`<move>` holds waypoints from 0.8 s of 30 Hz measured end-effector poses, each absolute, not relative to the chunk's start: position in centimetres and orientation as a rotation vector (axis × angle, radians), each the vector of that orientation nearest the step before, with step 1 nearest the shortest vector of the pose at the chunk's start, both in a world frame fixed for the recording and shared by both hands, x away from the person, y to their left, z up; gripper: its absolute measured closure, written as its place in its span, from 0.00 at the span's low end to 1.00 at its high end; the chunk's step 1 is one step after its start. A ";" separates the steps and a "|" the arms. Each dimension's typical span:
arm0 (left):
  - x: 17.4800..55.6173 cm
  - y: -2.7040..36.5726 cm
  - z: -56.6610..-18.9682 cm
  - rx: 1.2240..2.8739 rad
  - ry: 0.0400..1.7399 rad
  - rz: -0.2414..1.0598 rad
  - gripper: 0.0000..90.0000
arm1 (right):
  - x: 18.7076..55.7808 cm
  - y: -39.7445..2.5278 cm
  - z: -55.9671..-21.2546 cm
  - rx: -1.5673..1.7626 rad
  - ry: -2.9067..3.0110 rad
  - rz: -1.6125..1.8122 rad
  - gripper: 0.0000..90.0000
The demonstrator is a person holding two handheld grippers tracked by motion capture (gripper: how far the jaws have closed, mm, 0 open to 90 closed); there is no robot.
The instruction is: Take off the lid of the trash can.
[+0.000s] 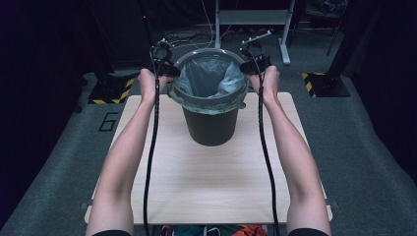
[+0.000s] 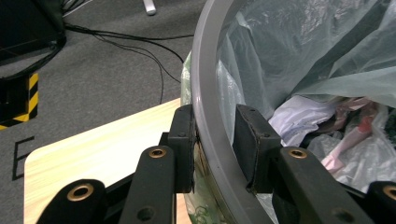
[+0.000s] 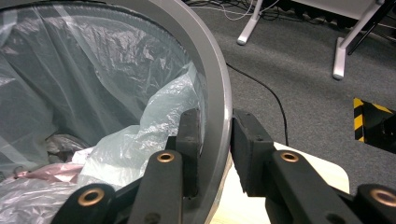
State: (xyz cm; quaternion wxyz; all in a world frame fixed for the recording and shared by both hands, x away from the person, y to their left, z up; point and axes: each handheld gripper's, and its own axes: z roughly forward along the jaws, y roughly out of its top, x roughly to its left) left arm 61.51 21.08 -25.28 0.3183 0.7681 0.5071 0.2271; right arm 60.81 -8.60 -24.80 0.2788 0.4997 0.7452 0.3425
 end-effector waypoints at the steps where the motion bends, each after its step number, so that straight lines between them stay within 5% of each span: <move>1: 61.5 21.1 -25.2 2.020 1.334 0.596 0.76 | 60.8 -8.6 -24.7 1.349 2.002 0.927 0.82; 24: 58.3 21.7 -23.8 1.994 1.302 0.562 0.76 | 58.0 -9.6 -23.5 1.349 2.016 1.029 0.82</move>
